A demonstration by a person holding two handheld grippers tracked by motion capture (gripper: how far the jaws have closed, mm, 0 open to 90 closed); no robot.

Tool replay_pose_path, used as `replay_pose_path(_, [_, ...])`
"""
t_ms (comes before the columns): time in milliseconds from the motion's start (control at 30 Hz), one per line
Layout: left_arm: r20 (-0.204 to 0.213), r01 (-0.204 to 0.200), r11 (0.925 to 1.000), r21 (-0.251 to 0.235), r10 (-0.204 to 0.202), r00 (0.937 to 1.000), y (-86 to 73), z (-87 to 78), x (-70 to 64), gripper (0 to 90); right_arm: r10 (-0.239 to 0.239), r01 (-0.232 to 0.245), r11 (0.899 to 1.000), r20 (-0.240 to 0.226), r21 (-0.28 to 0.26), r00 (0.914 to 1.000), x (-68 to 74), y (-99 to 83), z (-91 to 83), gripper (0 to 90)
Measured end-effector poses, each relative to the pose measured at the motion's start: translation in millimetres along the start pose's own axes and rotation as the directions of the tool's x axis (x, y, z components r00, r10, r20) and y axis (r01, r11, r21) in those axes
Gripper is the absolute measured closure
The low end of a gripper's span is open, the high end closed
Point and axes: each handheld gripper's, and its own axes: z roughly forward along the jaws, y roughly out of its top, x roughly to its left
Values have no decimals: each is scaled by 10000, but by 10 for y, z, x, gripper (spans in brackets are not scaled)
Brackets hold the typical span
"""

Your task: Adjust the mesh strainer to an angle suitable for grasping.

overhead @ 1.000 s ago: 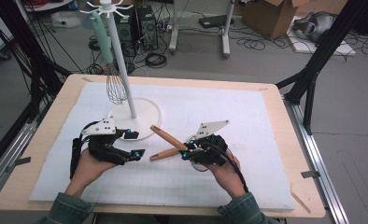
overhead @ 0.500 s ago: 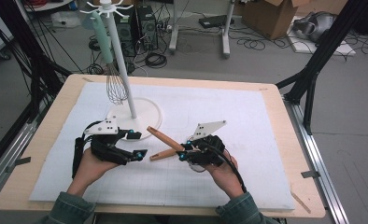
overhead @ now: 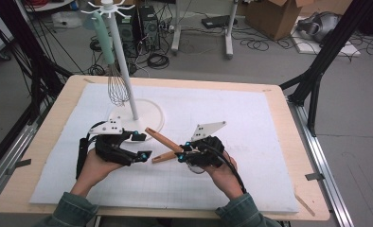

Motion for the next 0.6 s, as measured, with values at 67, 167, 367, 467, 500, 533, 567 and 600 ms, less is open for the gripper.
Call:
replay_pose_path(67, [30, 25, 10000, -5, -25, 10000, 1, 8, 5, 311, -19, 18, 10000, -19, -42, 10000, 6, 14, 32, 694])
replay_pose_path(167, [152, 43, 10000, -2, -43, 9999, 6, 25, 6, 316, -146, 145, 9999, -134, -50, 9998, 18, 37, 81, 694])
replay_pose_path(367, [341, 99, 9999, -87, -96, 9994, 27, 64, -11, 336, -250, 247, 9996, -228, -137, 9994, 62, 73, 140, 694])
replay_pose_path(467, [401, 134, 9999, -95, -130, 9991, 40, 73, -14, 342, -247, 241, 9994, -264, -238, 9993, 72, 80, 145, 694])
replay_pose_path(500, [414, 156, 9998, -129, -151, 9990, 44, 76, -14, 343, -260, 251, 9993, -306, -290, 9992, 73, 82, 147, 694])
replay_pose_path(533, [430, 133, 9998, -126, -127, 9990, 49, 77, -13, 347, -270, 260, 9992, -304, -315, 9992, 75, 85, 149, 694])
replay_pose_path(567, [455, 149, 9998, -148, -142, 9989, 55, 81, -17, 350, -246, 235, 9991, -320, -340, 9992, 80, 88, 155, 694])
replay_pose_path(600, [475, 180, 9997, -168, -171, 9987, 62, 84, -22, 354, -246, 233, 9991, -360, -362, 9990, 86, 92, 164, 694])
